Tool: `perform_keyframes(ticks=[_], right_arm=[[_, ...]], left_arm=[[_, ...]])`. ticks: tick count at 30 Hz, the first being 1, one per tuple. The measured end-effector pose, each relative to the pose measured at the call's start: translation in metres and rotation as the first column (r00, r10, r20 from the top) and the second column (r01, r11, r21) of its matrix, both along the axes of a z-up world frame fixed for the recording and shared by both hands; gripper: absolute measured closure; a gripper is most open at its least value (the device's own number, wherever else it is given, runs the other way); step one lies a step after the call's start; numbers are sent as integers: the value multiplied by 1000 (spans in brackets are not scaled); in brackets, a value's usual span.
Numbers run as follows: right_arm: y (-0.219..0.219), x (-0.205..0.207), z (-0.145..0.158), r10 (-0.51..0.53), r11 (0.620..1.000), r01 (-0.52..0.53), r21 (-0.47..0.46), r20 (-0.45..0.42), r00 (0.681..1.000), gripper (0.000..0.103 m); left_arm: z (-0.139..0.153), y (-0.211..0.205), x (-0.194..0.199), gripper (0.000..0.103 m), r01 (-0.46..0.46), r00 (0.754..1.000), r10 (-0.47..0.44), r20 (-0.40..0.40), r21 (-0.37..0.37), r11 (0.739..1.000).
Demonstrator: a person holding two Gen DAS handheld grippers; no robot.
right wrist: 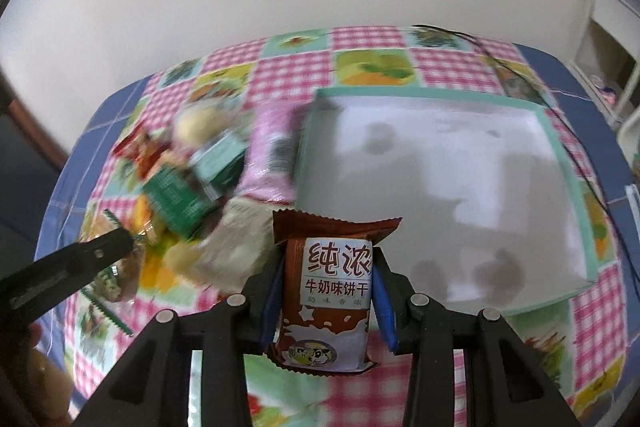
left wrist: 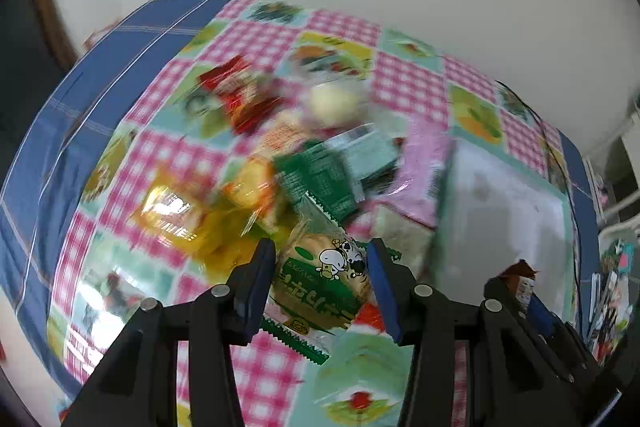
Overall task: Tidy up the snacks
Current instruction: 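Carry both snacks into the white tray and open both grippers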
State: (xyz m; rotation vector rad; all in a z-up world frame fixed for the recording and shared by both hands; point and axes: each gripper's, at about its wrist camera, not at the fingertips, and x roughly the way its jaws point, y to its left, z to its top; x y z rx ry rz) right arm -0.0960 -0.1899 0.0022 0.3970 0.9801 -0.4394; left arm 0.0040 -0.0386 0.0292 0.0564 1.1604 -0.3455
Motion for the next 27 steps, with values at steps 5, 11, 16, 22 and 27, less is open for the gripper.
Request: perform_keyframes(ticks=[5,11,16,22,27], right_arm=[[-31,4,-3,-67,998,66,-10,-10,998,61],[-65,13,-10,-132,991,132,-6,-18,991,61],[-91,19,-14,-168,985,167,-38,-29,985,61],[-123,26,-26,-216,976,215,-39,-31,976,61],[-145,30,-37,-252,967,251,-39,-41,967,61]], left_arm=[[4,-49,10,54,84,996,-85,16,12,996],[-2,-98,20,54,159,987,-159,17,6,987],[-9,-137,27,54,207,978,-207,18,1,978],[-21,-171,37,54,242,970,-241,26,-17,970],[-37,-190,45,54,259,966,-258,22,-38,965]])
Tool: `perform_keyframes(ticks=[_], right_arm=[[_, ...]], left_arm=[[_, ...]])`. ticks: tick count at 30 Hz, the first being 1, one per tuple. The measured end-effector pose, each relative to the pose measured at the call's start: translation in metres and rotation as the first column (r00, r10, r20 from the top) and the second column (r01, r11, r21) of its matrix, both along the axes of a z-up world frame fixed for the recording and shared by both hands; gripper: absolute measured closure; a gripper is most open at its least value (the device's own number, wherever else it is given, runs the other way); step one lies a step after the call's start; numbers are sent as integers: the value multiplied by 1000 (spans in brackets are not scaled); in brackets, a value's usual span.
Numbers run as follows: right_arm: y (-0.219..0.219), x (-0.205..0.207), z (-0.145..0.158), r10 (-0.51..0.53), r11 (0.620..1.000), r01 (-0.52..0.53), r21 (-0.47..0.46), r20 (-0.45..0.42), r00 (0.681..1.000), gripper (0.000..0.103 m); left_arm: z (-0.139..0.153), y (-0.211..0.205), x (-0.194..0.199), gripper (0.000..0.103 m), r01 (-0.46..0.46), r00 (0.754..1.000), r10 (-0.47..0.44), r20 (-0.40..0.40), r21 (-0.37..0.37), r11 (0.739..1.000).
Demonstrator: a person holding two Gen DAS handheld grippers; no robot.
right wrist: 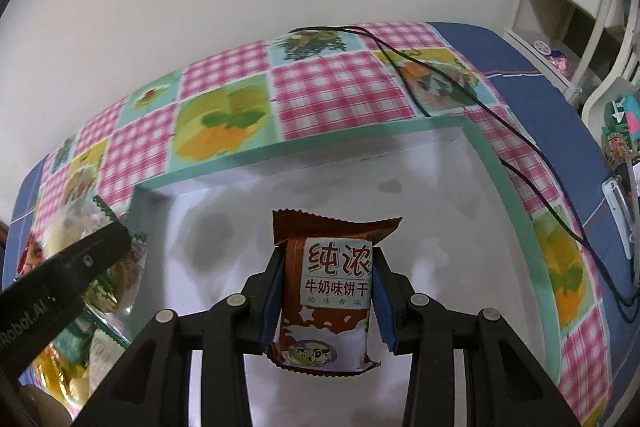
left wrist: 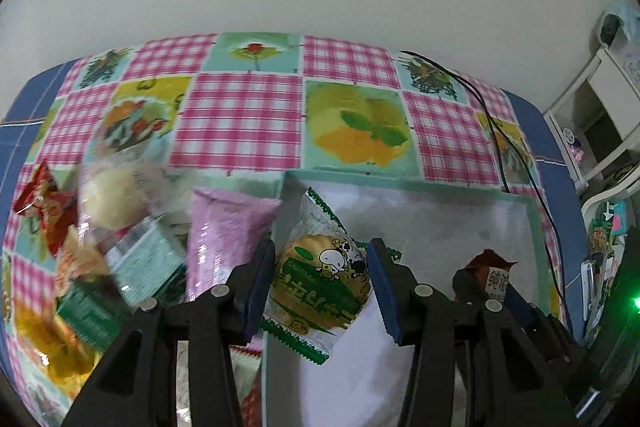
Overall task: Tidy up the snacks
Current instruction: 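Carry both snacks into the white tray and open both grippers, then move both grippers back over the snack pile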
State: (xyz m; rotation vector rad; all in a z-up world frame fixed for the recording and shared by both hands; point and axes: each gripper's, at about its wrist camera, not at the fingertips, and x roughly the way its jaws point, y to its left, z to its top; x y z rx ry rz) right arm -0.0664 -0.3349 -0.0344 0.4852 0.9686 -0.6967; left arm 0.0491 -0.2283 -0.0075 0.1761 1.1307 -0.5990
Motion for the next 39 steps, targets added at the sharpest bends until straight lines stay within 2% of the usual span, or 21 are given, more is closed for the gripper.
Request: perform_keyframes(ticks=[4,10,13,17,21,23,26,32,33,35,39], right_arm=[[-14,2,-5,-25,1000,25,-3,-1,1000,61],[-20,7,-10,-25,1000,25,-8,-13,1000,61],[-17,7,-7,-17,1000,17,-5,-13,1000,61],[-12,4,7,-2,1000,2,-23,-1,1000,59],[-3,-3,23,3,999,-2,-40,10,1000,53],[3,-8,29,8,999,-7,-35,17,1000,51],[15,-15,34,23,999,-22,-25,27,999,45],[41,-25,38,61,998,-60,-26,17,998,30],[44,-27,39,65,997,-65,-32,14,998,29],[53,-31,39,75,997,-74,-33,10,997,27],[67,-36,34,91,996,-91,-7,8,996,22]], left_arm=[[-10,-11,6,54,2,1000,-2,-7,-7,1000],[-9,-19,8,53,18,1000,-18,-2,-15,1000],[-4,-17,6,41,22,1000,-22,-2,-11,1000],[3,-8,4,32,0,1000,0,0,14,1000],[16,9,1,28,-30,999,29,21,25,999],[24,21,-1,20,-55,998,54,38,27,998],[31,40,-4,20,-92,994,89,64,33,995],[28,82,-16,19,-157,984,151,90,70,985],[27,88,-17,17,-166,983,158,96,81,983],[28,101,-17,5,-194,977,183,113,91,977],[29,127,-18,4,-241,965,230,123,79,967]])
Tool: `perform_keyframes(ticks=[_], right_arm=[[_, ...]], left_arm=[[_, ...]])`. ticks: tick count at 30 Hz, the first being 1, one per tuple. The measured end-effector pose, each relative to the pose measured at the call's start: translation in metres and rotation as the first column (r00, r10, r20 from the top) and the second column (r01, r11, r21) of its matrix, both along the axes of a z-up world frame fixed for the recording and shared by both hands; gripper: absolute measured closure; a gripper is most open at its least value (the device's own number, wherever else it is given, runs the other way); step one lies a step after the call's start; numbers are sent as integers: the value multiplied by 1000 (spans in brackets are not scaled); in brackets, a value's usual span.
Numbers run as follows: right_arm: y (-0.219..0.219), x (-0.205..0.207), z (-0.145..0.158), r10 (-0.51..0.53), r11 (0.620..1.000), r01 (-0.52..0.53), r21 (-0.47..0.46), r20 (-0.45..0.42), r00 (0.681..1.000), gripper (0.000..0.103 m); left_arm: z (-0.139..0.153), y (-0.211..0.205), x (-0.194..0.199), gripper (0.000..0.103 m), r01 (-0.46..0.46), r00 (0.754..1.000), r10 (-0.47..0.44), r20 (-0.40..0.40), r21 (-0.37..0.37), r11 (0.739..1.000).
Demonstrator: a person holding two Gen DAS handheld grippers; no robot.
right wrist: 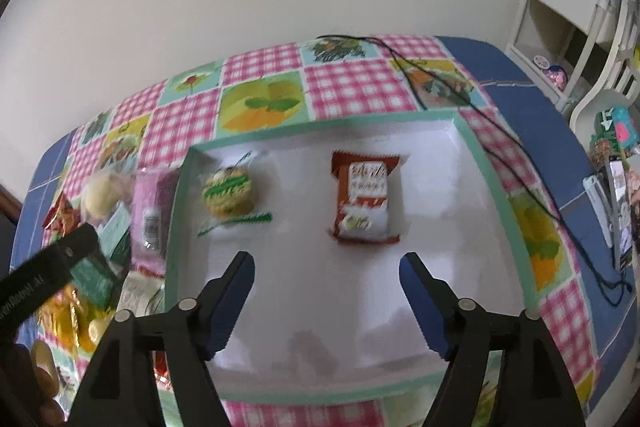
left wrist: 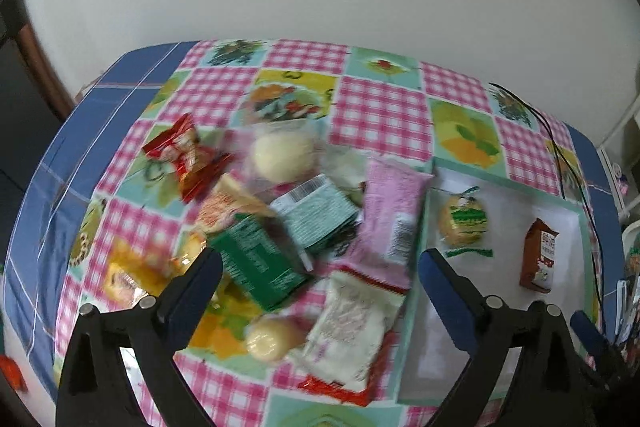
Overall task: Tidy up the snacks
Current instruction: 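Move both grippers back over the snack pile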
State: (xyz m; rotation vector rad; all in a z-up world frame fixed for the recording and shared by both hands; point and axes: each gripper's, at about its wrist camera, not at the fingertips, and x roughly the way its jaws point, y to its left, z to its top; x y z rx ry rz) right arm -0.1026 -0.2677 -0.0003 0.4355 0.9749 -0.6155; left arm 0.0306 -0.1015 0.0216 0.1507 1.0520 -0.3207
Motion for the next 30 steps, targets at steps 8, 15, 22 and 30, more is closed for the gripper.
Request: perform_keyframes(ticks=[8,15,22,30], right_arm=[[29,-9,-5,48,999,-48,6,-26,999,16],[46,-16,-9,71,997,-70,26,-33,997,1],[65,-14,-12,104,993,-102,55,-26,994,0],[92,7,-15,162,982,-161,100,-7,987,0]], left_arm=[[-5,34,-14,4,-34,999,34,9,59,998],[-13,61,-21,4,-62,998,62,4,101,993],[-18,92,-14,4,-148,988,151,-30,80,986],[-25,119,0,4,-236,968,241,-65,69,969]])
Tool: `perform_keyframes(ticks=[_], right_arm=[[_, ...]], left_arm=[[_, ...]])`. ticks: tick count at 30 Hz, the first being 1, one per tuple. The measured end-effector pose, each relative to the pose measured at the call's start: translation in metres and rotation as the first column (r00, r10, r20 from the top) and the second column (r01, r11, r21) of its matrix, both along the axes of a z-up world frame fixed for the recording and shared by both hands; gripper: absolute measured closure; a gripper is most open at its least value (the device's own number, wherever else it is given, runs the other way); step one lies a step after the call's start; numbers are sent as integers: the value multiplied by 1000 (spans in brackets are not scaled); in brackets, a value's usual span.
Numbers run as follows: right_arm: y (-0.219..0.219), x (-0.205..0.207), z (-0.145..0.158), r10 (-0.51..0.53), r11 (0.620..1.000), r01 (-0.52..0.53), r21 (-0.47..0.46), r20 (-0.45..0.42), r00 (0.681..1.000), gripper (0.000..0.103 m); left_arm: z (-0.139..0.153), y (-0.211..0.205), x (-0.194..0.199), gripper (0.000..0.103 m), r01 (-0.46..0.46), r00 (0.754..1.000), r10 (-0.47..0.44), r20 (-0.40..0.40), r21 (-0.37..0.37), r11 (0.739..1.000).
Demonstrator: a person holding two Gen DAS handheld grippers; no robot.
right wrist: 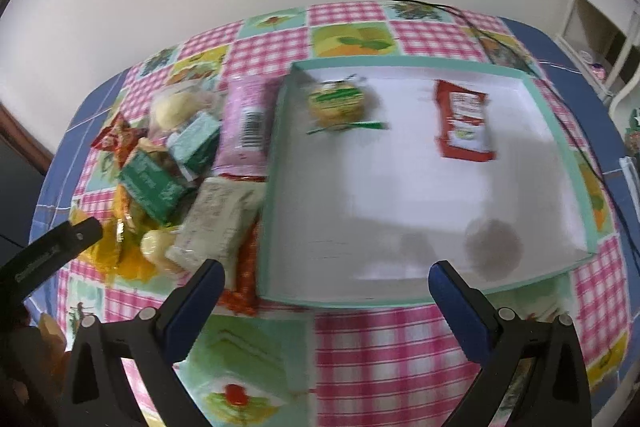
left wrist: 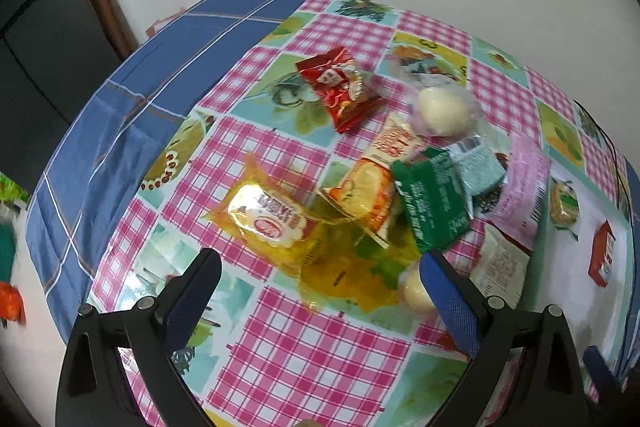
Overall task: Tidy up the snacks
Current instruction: 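Move both grippers back over the snack pile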
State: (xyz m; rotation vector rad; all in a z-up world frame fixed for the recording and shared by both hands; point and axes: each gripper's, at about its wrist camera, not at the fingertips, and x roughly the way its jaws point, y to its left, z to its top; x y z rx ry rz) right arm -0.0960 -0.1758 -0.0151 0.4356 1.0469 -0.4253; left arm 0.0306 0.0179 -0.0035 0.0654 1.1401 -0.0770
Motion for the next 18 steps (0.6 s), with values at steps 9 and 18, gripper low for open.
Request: perform_keyframes(ticks=[9,18], right_arm=[[31,26,-6,64,996,-66,60,28,998,0],[32,44,-3,57,996,-61,60,68,996,0]], left_arm=[[-4,19,12,4,-60,998,60,-8,-26,998],[-1,23,30,4,-19,999,20,42,-6,1000]])
